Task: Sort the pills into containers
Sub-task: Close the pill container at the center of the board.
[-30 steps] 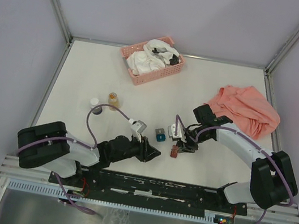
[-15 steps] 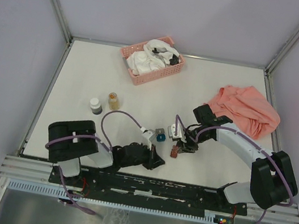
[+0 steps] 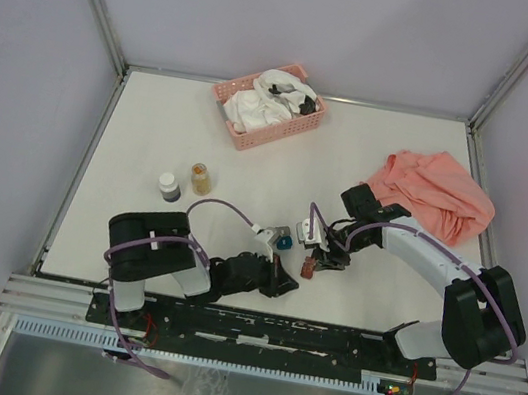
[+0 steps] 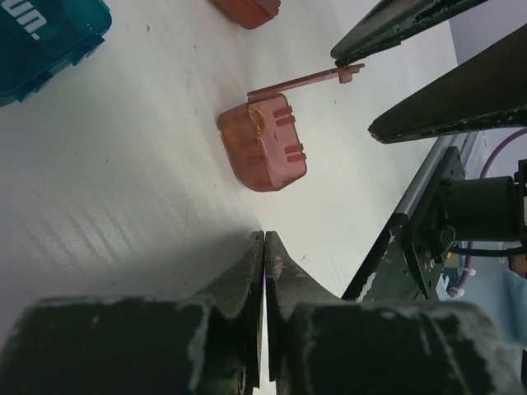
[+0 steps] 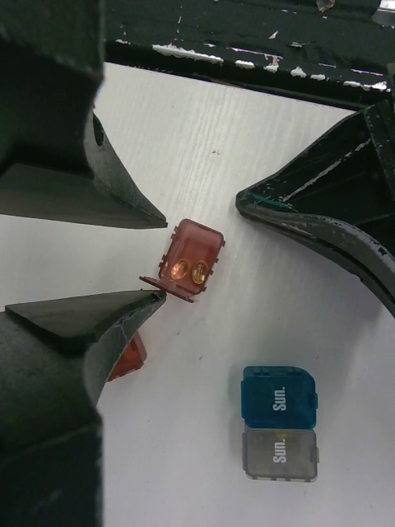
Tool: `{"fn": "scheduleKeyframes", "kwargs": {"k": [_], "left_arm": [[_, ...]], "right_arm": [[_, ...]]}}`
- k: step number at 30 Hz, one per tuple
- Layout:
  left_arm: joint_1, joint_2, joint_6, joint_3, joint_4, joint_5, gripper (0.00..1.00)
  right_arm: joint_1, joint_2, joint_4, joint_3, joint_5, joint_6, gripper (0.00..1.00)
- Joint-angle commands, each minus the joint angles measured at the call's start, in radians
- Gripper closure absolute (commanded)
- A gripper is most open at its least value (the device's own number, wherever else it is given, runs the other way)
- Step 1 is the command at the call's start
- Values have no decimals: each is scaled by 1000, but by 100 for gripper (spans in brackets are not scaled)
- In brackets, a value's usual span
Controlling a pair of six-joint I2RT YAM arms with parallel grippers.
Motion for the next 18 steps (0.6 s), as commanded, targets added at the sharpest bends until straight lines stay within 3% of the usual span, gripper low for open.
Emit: {"fn": "scheduleKeyframes", "kwargs": {"k": [1, 18], "left_arm": [[1, 30, -63, 26, 55, -41, 93], [39, 67, -66, 58, 67, -16, 93]], "right_arm": [[4, -3, -5, 40, -33, -14, 56], [7, 17, -68, 58, -42, -57, 56]]}}
